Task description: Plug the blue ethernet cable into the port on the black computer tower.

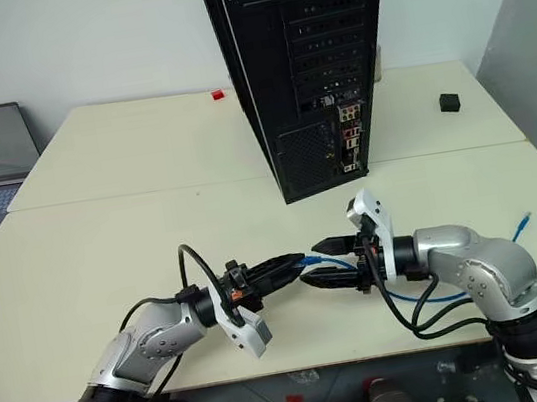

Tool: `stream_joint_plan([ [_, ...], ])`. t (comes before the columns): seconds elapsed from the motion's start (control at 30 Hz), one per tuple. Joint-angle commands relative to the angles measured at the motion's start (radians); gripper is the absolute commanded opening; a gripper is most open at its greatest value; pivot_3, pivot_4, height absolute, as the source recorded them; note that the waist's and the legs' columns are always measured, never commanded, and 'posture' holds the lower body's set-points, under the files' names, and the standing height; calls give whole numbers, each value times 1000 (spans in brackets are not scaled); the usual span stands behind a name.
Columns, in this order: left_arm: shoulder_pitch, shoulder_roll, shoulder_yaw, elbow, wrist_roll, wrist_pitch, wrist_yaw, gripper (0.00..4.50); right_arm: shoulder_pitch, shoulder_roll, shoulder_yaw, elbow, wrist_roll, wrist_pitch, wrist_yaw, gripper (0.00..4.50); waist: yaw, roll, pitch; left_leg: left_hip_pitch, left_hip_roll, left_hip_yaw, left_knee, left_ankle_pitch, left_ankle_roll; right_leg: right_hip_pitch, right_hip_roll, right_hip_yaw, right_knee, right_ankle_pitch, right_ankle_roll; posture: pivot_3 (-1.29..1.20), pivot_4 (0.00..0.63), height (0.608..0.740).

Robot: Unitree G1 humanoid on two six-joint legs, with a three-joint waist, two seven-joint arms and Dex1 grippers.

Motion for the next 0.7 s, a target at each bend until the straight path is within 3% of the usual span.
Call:
stream_joint_plan([
  [0.03,-7,11,15,-17,3,-7,29,303,-18,0,-8,-9,2,-24,-1,2320,0,0,0,0,0,0,0,0,0,0,0,0,0,0,0,0,150,740],
  [0.4,3,15,10,-25,26,-12,63,303,-29,6,-3,7,-15,-29,-16,38,0,0,0,0,0,0,0,0,0,0,0,0,0,0,0,0,150,740],
  [0.67,5,22,-9,-29,13,-31,61,303,-39,0,-7,13,-6,-11,-15,3,0,0,0,0,0,0,0,0,0,0,0,0,0,0,0,0,150,740],
  [0.7,4,22,-11,-26,-1,-28,55,653,-41,-4,-7,16,-8,-10,-14,3,0,0,0,0,0,0,0,0,0,0,0,0,0,0,0,0,150,740],
])
